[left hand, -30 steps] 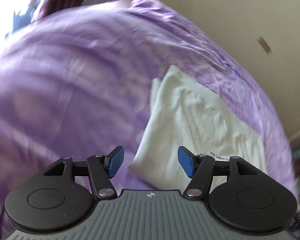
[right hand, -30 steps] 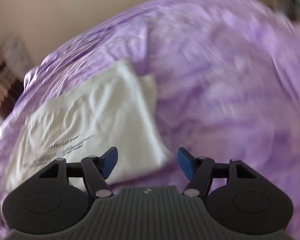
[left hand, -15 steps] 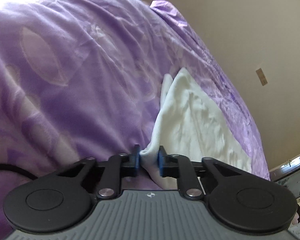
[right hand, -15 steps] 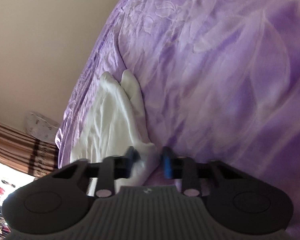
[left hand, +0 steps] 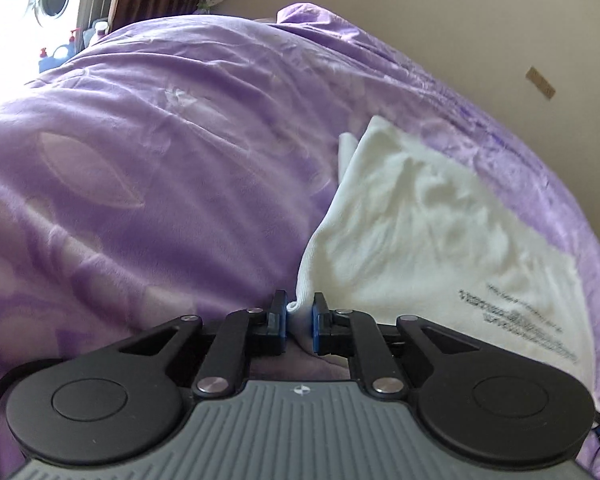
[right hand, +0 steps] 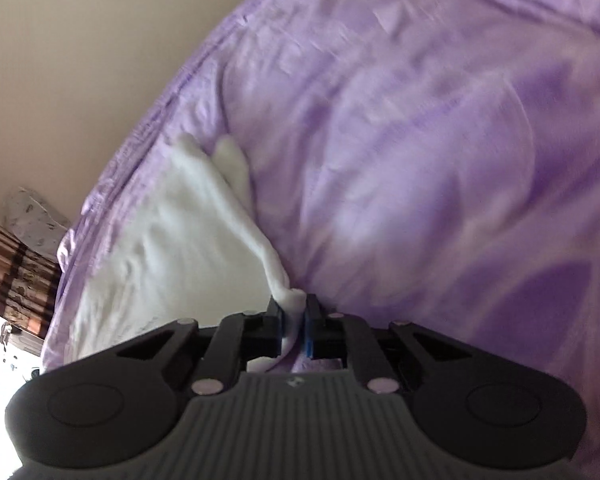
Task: Fold small clothes
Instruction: 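Lift the hem with both tools and fold it over toward the collar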
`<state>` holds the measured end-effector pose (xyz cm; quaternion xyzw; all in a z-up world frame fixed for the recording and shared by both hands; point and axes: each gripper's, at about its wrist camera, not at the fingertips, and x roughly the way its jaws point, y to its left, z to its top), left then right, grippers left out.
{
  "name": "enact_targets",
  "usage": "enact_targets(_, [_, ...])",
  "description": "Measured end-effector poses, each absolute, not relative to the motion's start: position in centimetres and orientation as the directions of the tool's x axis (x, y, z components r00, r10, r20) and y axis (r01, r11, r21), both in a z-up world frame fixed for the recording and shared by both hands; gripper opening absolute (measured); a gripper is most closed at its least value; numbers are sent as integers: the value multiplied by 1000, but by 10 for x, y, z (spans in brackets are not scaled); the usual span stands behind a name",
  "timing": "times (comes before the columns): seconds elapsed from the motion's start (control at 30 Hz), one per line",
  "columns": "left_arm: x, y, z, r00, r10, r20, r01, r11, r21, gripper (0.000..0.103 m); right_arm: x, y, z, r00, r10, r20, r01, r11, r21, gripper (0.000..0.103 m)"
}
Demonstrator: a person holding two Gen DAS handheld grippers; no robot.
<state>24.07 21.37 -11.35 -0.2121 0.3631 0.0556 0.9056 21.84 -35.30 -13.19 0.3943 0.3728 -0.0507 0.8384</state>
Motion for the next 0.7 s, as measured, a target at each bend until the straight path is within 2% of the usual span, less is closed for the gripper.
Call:
enact_targets(0.13, [244,211,-115,726,-47,-686,-243,916,-320,16,221,-356,-141,710,208,-673,389,681,620,1])
enact_targets(0.2, [240,211,-111,734,-39,-679,-240,919,-312,26,220,-356,-138,712,209,-670,386,681,623,2])
enact_targets(0.3, [229,205,-95,745,24,-667,-248,938,-242,38,213,-352,-129,717,185,-672,382,702,601,11])
enact_targets(0.37, [221,197,-82,758,98,-645,-264,950,-167,39,206,-344,-116,718,105,-688,393,755,525,25])
enact_targets(0.43, [215,188,-66,779,131,-613,-262,956,-130,38,197,-332,-99,725,5,-689,396,815,423,32])
enact_targets(0.53, [212,160,-49,814,96,-572,-174,981,-83,38,189,-305,-76,760,-86,-644,343,895,285,33])
enact_targets(0.7, [220,105,-61,828,52,-558,-66,998,-5,39,193,-238,-56,834,-10,-552,109,983,147,33])
